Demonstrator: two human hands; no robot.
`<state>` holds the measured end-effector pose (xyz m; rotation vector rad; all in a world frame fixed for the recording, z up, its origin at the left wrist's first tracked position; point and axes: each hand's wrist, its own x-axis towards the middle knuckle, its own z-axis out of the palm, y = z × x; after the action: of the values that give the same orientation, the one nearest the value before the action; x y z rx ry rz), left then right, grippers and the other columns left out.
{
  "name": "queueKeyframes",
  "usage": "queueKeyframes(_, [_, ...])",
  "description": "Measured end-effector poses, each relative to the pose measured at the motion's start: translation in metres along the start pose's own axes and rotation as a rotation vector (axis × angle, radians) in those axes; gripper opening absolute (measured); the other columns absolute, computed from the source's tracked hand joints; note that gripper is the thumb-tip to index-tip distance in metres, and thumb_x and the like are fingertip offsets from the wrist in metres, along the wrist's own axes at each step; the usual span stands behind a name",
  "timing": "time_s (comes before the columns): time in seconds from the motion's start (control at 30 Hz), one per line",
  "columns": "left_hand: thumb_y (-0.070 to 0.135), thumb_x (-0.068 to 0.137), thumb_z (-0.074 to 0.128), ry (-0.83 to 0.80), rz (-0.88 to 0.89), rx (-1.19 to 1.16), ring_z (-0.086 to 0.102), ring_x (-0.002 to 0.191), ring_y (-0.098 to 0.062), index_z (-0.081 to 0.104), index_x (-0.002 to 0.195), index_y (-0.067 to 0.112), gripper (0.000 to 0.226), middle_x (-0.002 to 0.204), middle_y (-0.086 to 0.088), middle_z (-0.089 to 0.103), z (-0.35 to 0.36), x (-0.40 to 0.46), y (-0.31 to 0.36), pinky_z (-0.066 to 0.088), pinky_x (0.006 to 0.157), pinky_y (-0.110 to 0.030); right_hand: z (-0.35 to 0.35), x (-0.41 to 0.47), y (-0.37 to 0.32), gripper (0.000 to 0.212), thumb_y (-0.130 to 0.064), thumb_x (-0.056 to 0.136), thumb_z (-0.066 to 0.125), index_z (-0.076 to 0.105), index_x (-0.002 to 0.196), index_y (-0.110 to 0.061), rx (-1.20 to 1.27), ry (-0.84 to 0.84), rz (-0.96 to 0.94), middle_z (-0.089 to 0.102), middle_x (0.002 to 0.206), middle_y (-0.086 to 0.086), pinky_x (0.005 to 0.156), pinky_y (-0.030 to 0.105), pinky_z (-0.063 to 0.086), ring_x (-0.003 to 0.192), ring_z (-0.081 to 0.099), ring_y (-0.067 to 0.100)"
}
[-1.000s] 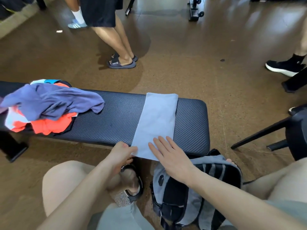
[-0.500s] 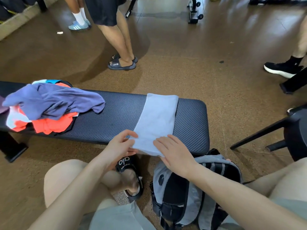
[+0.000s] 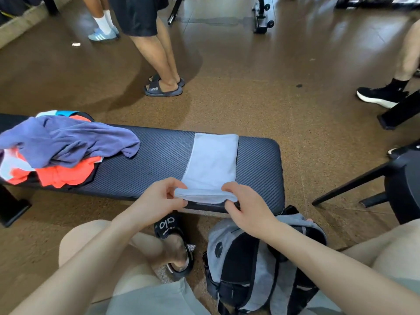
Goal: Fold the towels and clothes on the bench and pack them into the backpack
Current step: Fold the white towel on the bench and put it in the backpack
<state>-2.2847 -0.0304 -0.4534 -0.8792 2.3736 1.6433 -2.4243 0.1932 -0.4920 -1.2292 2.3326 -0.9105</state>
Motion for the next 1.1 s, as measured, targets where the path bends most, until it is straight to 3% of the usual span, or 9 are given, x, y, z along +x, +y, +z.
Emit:
queueKeyframes(0.1, [0.025,0.091,0.07,0.077,0.151,0.251,0.053,0.064,-0.007,0.064,0.089,0.027,0.007,0.074,0.005,0.064,0.001,0.006,-0.002,0.043,0.067,-0.03,-0.004,0.007,-0.005,0.006,-0.025,0.101,0.049,0.055,0.103,-0.027,0.229,0.028,0.134,0.055,0.072,-0.001,0.056,0.02,0.035,0.056,0.044,0.005])
queueKeyframes(0.17, [0.028,0.093,0.068,0.099,0.245,0.351,0.049,0.069,-0.005,0.061,0.084,0.029,0.011,0.077,0.009,0.055,0.0,0.01,-0.002,0.038,0.066,-0.027,-0.006,0.013,-0.006,0.012,-0.026,0.101,0.05,0.054,0.09,-0.025,0.331,0.101,0.19,0.049,0.068,0.004,0.053,0.021,0.031,0.053,0.037,0.006])
queueKeyframes(0.3, [0.033,0.1,0.061,0.036,0.385,0.382,0.053,0.1,-0.007,0.062,0.093,0.036,0.007,0.101,0.016,0.057,-0.006,0.029,-0.001,0.04,0.086,-0.026,-0.005,0.025,-0.005,0.03,-0.031,0.103,0.048,0.042,0.077,-0.016,0.392,0.149,0.311,0.037,0.064,-0.005,0.054,0.025,0.028,0.055,0.032,0.008])
queueKeyframes(0.43, [0.035,0.105,0.052,0.031,0.248,0.295,0.047,0.065,-0.002,0.053,0.078,0.026,0.028,0.069,0.015,0.054,0.0,0.046,0.0,0.034,0.064,-0.027,0.001,0.039,-0.003,0.038,-0.037,0.105,0.044,0.036,0.074,-0.016,0.324,0.179,0.422,0.04,0.066,0.0,0.058,0.034,0.03,0.059,0.036,0.014])
queueKeyframes(0.53, [0.04,0.106,0.047,0.04,0.168,0.274,0.049,0.066,-0.004,0.057,0.076,0.026,0.034,0.071,0.015,0.058,0.008,0.057,-0.007,0.036,0.066,-0.031,0.005,0.043,-0.001,0.037,-0.036,0.106,0.041,0.036,0.074,-0.016,0.193,0.19,0.452,0.045,0.067,0.002,0.055,0.035,0.029,0.059,0.041,0.018])
queueKeyframes(0.6, [0.045,0.105,0.045,0.065,0.139,0.291,0.051,0.07,-0.014,0.059,0.083,0.015,0.04,0.076,0.003,0.062,0.01,0.061,-0.009,0.037,0.067,-0.034,0.008,0.044,0.001,0.035,-0.033,0.106,0.04,0.035,0.074,-0.018,0.132,0.191,0.458,0.048,0.068,0.005,0.057,0.038,0.031,0.061,0.044,0.02])
queueKeyframes(0.73, [0.047,0.105,0.044,0.033,0.102,0.292,0.056,0.075,-0.02,0.061,0.085,0.01,0.045,0.082,-0.006,0.066,0.01,0.062,-0.01,0.037,0.068,-0.035,0.013,0.042,0.0,0.032,-0.028,0.104,0.038,0.034,0.074,-0.019,0.182,0.206,0.464,0.047,0.071,0.006,0.061,0.04,0.033,0.066,0.044,0.021])
queueKeyframes(0.87, [0.042,0.104,0.048,-0.045,0.074,0.306,0.042,0.063,-0.012,0.045,0.07,0.017,0.043,0.067,0.008,0.047,0.012,0.056,-0.014,0.033,0.064,-0.035,0.015,0.028,0.001,0.032,-0.024,0.101,0.04,0.033,0.071,-0.017,0.187,0.201,0.45,0.041,0.072,0.002,0.061,0.035,0.027,0.069,0.037,0.016])
queueKeyframes(1.1, [0.042,0.103,0.047,0.063,0.092,0.358,0.032,0.058,-0.014,0.037,0.071,0.007,0.049,0.063,0.002,0.036,0.018,0.055,-0.013,0.028,0.058,-0.035,0.023,0.033,0.006,0.034,-0.029,0.102,0.046,0.033,0.07,-0.025,-0.028,0.261,0.398,0.043,0.072,-0.005,0.065,0.035,0.034,0.073,0.044,0.017])
